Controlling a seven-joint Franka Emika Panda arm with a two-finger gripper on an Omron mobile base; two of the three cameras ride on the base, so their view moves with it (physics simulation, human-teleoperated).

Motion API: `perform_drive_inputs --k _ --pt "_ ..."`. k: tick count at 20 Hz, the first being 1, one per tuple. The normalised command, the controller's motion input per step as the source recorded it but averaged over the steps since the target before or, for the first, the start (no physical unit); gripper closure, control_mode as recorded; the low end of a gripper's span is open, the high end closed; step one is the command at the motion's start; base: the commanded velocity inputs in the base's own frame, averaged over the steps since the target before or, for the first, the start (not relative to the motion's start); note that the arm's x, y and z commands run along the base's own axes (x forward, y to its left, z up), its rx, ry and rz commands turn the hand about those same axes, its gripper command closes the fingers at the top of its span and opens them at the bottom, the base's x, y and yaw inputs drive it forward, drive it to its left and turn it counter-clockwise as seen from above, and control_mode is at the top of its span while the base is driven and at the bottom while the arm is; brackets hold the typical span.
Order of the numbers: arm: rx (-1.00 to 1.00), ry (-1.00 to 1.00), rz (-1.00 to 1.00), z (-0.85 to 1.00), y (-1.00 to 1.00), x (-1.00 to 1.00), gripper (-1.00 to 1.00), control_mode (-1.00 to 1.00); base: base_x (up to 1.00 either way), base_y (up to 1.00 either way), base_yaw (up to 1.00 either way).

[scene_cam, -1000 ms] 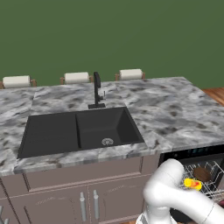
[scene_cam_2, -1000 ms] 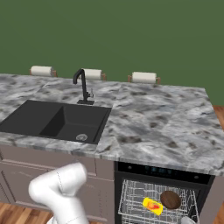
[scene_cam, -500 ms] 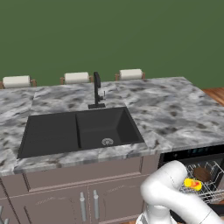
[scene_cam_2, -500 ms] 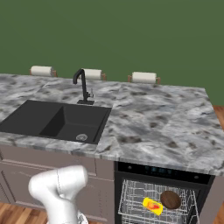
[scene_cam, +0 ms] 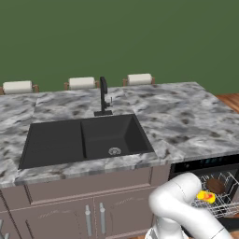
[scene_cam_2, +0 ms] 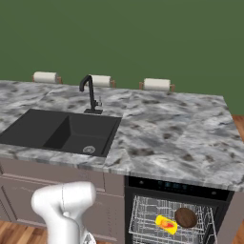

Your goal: Pick up the cup and bowl from the counter, place them in the dishwasher, and close the dishwasher door.

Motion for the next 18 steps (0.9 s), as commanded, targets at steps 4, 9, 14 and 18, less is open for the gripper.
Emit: perform_drive_inputs --k 4,9,14,18 --pt "0.00 -0.23 0.00 -0.02 0.00 -0.65 -1.00 -1.00 0.00 0.00 0.00" --pt "0.00 -0.23 0.00 -0.06 0.00 -0.57 -1.00 -1.00 0.00 0.00 0.00" --pt "0.00 -0.22 0.00 -0.39 0.00 -0.09 -1.00 -1.00 0.00 0.00 0.00" --pt "0.00 -0.19 0.00 -0.48 0.00 0.00 -1.00 -1.00 0.00 0.00 0.00"
